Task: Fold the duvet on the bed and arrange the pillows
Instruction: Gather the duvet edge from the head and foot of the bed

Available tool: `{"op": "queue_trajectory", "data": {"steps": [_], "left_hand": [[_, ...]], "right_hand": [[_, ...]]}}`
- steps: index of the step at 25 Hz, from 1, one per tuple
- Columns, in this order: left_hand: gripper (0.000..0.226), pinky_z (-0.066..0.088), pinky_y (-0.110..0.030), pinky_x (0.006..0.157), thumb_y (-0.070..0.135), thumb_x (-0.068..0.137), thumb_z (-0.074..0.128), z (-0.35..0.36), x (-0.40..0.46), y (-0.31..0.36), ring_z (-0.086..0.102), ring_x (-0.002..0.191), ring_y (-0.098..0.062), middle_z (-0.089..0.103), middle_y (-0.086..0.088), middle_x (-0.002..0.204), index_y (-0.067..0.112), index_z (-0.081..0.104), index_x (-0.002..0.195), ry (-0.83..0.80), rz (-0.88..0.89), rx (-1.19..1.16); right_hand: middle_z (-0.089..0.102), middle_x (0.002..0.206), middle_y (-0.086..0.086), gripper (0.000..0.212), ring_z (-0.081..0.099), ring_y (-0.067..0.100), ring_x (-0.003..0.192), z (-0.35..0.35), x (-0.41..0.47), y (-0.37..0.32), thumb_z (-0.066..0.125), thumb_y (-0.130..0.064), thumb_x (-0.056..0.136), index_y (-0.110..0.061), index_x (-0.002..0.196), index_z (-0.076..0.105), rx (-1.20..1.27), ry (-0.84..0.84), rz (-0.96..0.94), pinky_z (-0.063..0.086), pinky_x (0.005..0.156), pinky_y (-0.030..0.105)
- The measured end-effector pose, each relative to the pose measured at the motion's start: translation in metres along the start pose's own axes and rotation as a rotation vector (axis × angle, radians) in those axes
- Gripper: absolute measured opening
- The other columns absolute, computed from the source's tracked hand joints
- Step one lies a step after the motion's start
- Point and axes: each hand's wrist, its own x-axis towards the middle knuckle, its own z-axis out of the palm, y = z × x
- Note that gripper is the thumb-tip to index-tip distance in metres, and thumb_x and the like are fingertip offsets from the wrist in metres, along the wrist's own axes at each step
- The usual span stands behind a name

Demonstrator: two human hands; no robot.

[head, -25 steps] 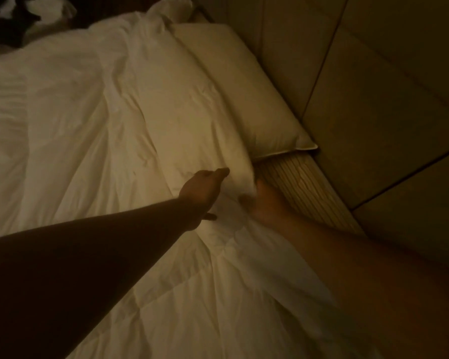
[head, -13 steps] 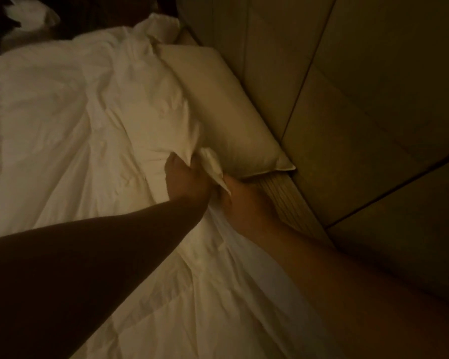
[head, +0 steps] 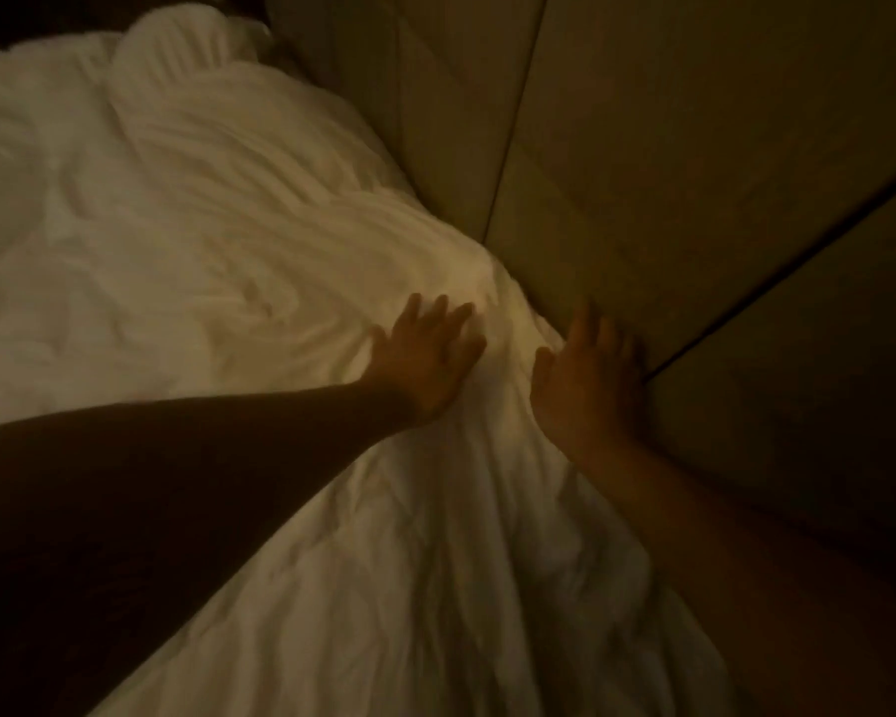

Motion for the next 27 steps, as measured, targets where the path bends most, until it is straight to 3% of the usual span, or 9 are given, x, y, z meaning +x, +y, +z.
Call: {"op": "queue_trajectory", "data": {"steps": [2, 4, 6, 8, 12, 17, 20, 22, 27], "left_hand": [[0.070, -0.009, -0.060, 0.115, 0.065, 0.094, 0.010, 0.035, -0.033, -0.035, -0.022, 0.147, -0.025, -0.015, 0.005, 0.162, 0.034, -0.007, 0.154, 0.052, -0.048, 0.193], [0.076, -0.016, -0.064, 0.110, 0.071, 0.088, 0.004, 0.065, -0.068, -0.058, -0.035, 0.141, -0.029, -0.030, 0.004, 0.158, 0.036, -0.021, 0.150, 0.052, -0.049, 0.336], [0.079, -0.017, -0.070, 0.106, 0.076, 0.085, 0.006, 0.090, -0.088, -0.073, -0.040, 0.138, -0.031, -0.034, 0.004, 0.156, 0.038, -0.023, 0.148, 0.001, -0.033, 0.440], [0.082, -0.016, -0.073, 0.102, 0.081, 0.081, 0.006, 0.114, -0.092, -0.089, -0.041, 0.137, -0.034, -0.034, 0.006, 0.156, 0.042, -0.023, 0.147, -0.065, -0.064, 0.515], [0.084, -0.016, -0.075, 0.100, 0.083, 0.078, 0.003, 0.156, -0.089, -0.118, -0.040, 0.137, -0.035, -0.034, 0.005, 0.156, 0.043, -0.022, 0.147, -0.134, -0.110, 0.596], [0.075, -0.017, -0.064, 0.110, 0.075, 0.087, 0.007, 0.187, -0.152, -0.096, -0.032, 0.143, -0.026, -0.023, 0.005, 0.160, 0.040, -0.014, 0.151, -0.085, -0.105, 0.352], [0.071, -0.012, -0.060, 0.114, 0.071, 0.091, 0.009, 0.197, -0.222, -0.095, -0.026, 0.146, -0.023, -0.015, 0.005, 0.162, 0.040, -0.008, 0.153, -0.098, -0.010, 0.352], [0.070, -0.012, -0.056, 0.116, 0.069, 0.092, 0.011, 0.201, -0.256, -0.104, -0.022, 0.147, -0.023, -0.008, 0.004, 0.164, 0.038, -0.001, 0.154, -0.126, 0.006, 0.371], [0.072, -0.014, -0.051, 0.117, 0.070, 0.090, 0.009, 0.193, -0.317, -0.102, -0.021, 0.147, -0.022, -0.008, 0.004, 0.163, 0.038, -0.007, 0.153, -0.179, 0.022, 0.317]], "right_hand": [[0.037, 0.148, 0.015, 0.072, 0.035, 0.038, 0.133, 0.031, -0.035, -0.004, 0.050, -0.047, 0.089, -0.017, 0.151, 0.028, -0.083, -0.040, -0.282, 0.030, 0.107, 0.054], [0.019, 0.159, 0.013, 0.074, 0.016, 0.037, 0.145, 0.070, -0.069, 0.001, 0.038, -0.057, 0.091, -0.024, 0.154, 0.019, -0.141, -0.244, -0.403, 0.013, 0.115, 0.058], [-0.003, 0.164, 0.008, 0.077, -0.006, 0.033, 0.149, 0.107, -0.091, 0.022, 0.029, -0.064, 0.091, -0.029, 0.155, 0.005, -0.159, -0.482, -0.233, -0.002, 0.117, 0.058], [-0.011, 0.163, 0.002, 0.077, -0.012, 0.028, 0.149, 0.143, -0.106, 0.044, 0.025, -0.066, 0.091, -0.034, 0.155, -0.004, -0.157, -0.582, -0.096, -0.003, 0.117, 0.057], [-0.009, 0.164, 0.000, 0.074, -0.009, 0.026, 0.150, 0.182, -0.121, 0.059, 0.027, -0.064, 0.093, -0.034, 0.154, -0.004, -0.114, -0.497, -0.091, -0.001, 0.117, 0.054], [0.011, 0.163, 0.006, 0.069, 0.002, 0.026, 0.150, 0.167, -0.168, 0.029, 0.031, -0.052, 0.094, -0.022, 0.155, 0.017, 0.070, -0.372, -0.147, 0.002, 0.119, 0.054], [0.002, 0.164, -0.002, 0.069, -0.004, 0.023, 0.150, 0.156, -0.208, 0.031, 0.024, -0.060, 0.094, -0.032, 0.155, 0.007, -0.028, -0.526, -0.304, 0.000, 0.119, 0.054], [-0.002, 0.164, -0.001, 0.070, -0.005, 0.024, 0.150, 0.151, -0.215, 0.035, 0.025, -0.059, 0.095, -0.030, 0.155, 0.003, -0.068, -0.644, -0.266, 0.001, 0.119, 0.054], [0.004, 0.164, 0.005, 0.070, 0.000, 0.025, 0.150, 0.104, -0.256, 0.035, 0.030, -0.049, 0.098, -0.019, 0.156, 0.006, -0.092, -0.616, -0.156, 0.004, 0.120, 0.053]]}}
